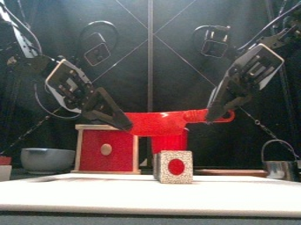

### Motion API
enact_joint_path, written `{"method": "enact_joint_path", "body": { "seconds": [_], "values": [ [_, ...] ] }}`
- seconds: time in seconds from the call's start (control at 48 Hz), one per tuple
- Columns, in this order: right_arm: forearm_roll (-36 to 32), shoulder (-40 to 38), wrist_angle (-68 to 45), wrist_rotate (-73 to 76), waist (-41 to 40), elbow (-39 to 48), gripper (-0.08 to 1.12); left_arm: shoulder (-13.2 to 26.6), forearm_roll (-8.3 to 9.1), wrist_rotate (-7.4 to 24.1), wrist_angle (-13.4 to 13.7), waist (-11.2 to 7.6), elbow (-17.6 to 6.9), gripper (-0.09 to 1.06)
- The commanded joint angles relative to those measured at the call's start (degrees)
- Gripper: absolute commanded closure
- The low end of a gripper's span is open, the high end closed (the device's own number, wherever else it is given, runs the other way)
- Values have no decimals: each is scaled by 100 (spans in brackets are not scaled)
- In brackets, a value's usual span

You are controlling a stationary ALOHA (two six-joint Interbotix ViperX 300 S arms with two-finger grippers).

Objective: Cut the sushi into 4 pieces with the knife
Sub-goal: Cut the sushi into 4 pieces

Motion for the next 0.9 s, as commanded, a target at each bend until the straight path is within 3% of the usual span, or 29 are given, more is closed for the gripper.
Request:
{"method": "enact_joint_path", "body": {
  "seconds": [0.021, 0.146, 0.562, 0.896],
  "values": [
    [53, 0, -62, 9, -79, -88, 86, 0, -26, 18, -185, -35, -369, 78],
    [53, 62, -62, 9, -97, -79, 86, 70, -26, -9, -167, -26, -396, 78],
    [105, 281, -97, 9, -79, -105, 86, 369, -334, -9, -158, -44, -404, 78],
    [202, 527, -97, 9, -35, -149, 86, 519, -536, -9, -149, -167, -396, 78]
  ]
}}
